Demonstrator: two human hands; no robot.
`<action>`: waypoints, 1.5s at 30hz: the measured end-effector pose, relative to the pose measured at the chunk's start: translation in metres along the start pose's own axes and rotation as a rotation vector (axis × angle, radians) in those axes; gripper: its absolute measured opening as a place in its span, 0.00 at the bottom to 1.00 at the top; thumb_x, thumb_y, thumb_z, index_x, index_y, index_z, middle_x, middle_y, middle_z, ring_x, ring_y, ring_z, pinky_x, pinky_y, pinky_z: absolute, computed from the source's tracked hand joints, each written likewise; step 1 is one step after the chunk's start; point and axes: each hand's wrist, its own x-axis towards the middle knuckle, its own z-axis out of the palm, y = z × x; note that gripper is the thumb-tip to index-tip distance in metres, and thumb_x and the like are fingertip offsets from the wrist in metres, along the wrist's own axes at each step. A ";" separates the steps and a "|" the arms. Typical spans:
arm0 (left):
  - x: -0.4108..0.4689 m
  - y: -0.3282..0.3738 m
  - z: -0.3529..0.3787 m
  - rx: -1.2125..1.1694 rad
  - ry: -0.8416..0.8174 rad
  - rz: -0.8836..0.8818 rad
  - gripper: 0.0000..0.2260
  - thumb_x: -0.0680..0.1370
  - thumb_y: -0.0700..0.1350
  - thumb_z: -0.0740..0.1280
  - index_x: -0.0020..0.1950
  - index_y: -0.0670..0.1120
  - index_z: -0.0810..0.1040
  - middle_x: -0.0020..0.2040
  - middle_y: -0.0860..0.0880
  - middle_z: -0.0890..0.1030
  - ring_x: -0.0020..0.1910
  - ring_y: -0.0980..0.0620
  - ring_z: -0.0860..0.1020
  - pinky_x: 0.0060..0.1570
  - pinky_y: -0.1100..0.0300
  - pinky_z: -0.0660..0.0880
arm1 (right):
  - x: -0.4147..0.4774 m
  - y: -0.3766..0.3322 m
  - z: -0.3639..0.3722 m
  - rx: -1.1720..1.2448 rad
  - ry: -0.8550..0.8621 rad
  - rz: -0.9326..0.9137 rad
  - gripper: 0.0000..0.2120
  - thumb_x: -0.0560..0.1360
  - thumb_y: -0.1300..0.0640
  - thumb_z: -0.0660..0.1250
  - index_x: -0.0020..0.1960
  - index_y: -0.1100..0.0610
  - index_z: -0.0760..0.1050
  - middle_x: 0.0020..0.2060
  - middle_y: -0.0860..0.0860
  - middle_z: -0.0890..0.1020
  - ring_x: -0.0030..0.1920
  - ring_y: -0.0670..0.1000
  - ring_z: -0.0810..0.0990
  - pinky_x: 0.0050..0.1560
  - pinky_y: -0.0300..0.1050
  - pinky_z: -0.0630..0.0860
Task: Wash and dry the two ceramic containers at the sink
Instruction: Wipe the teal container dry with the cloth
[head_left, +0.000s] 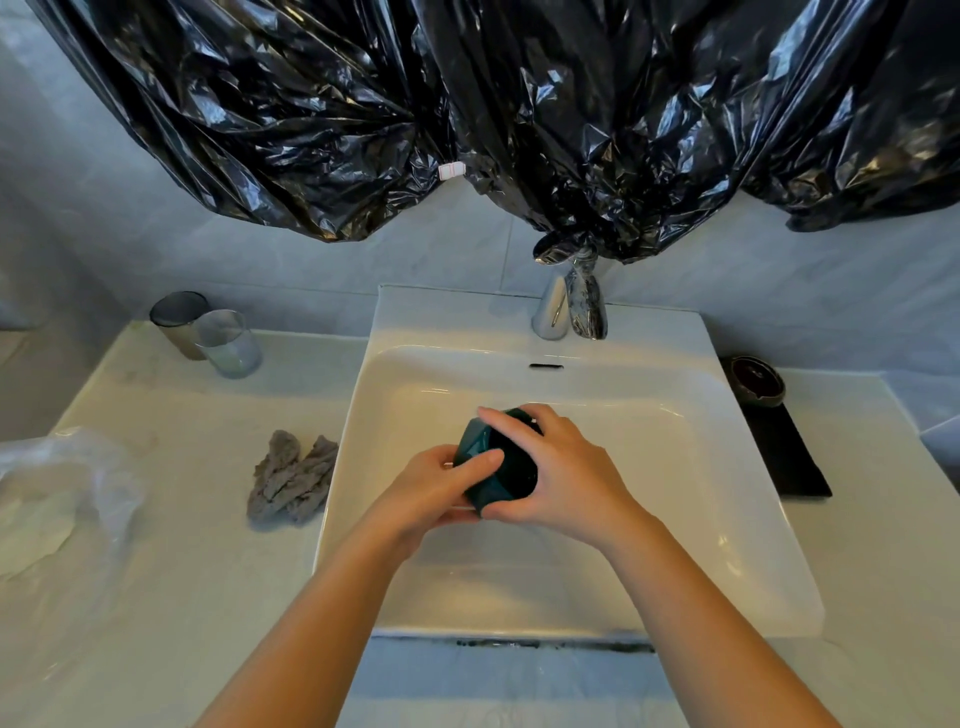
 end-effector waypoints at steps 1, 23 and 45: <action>0.001 0.000 0.000 0.009 0.013 -0.009 0.19 0.75 0.51 0.71 0.61 0.43 0.75 0.52 0.44 0.83 0.47 0.50 0.84 0.47 0.56 0.81 | -0.001 -0.001 0.001 -0.020 0.006 -0.010 0.43 0.64 0.34 0.72 0.73 0.29 0.53 0.68 0.41 0.65 0.65 0.48 0.68 0.55 0.45 0.74; -0.014 -0.004 0.037 -0.262 0.122 0.146 0.09 0.79 0.46 0.64 0.56 0.49 0.81 0.50 0.49 0.85 0.51 0.48 0.83 0.44 0.54 0.81 | -0.046 0.044 -0.018 1.182 0.047 0.536 0.13 0.77 0.50 0.70 0.60 0.51 0.81 0.50 0.54 0.86 0.44 0.52 0.83 0.48 0.47 0.81; 0.068 0.045 0.317 -0.199 0.286 0.253 0.18 0.74 0.47 0.72 0.63 0.46 0.76 0.56 0.48 0.81 0.54 0.51 0.81 0.50 0.54 0.81 | -0.122 0.273 -0.155 1.252 0.238 0.530 0.09 0.79 0.55 0.66 0.58 0.52 0.80 0.48 0.53 0.87 0.45 0.51 0.85 0.42 0.42 0.79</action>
